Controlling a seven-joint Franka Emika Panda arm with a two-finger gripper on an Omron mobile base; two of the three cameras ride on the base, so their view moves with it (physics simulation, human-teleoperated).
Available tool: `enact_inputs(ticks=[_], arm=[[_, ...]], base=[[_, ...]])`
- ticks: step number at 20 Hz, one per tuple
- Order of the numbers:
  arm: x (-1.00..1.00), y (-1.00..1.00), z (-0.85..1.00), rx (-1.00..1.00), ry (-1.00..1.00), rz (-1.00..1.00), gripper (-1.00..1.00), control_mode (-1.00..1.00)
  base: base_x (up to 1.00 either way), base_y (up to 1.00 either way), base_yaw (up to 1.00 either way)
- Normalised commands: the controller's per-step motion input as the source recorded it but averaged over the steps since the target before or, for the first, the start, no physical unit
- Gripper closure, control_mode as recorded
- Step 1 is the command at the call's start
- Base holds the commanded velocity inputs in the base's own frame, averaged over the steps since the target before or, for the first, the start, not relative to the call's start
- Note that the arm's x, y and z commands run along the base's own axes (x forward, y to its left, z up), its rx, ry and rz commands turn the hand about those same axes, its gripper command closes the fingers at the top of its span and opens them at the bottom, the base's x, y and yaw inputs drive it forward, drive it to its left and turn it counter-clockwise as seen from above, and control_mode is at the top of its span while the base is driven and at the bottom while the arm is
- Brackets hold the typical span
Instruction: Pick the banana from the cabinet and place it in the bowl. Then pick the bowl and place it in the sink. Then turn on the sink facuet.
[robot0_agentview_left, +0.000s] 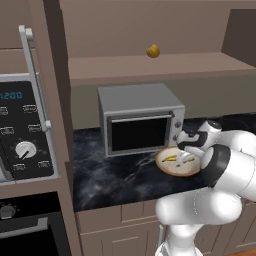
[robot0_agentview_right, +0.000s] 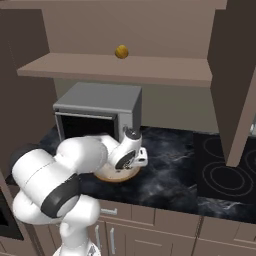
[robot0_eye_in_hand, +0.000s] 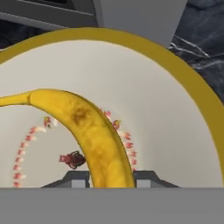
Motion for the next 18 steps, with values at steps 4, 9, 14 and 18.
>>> enact_inputs(ticks=[4, 9, 14, 18], arm=[[-0.13, 0.02, 0.11, 0.00, -0.05, 0.00, -1.00, -1.00], [-0.06, 0.00, 0.77, 0.00, -0.08, 0.00, -1.00, -1.00], [-0.44, 0.48, 0.54, -0.10, 0.04, 0.02, -1.00, -1.00], [-0.49, 1.00, -0.21, -0.31, 0.08, 0.04, -1.00, -1.00]], base=[[0.00, 0.00, 0.00], [0.00, 0.00, 0.00], [0.00, 0.00, 0.00], [0.00, 0.00, 0.00]])
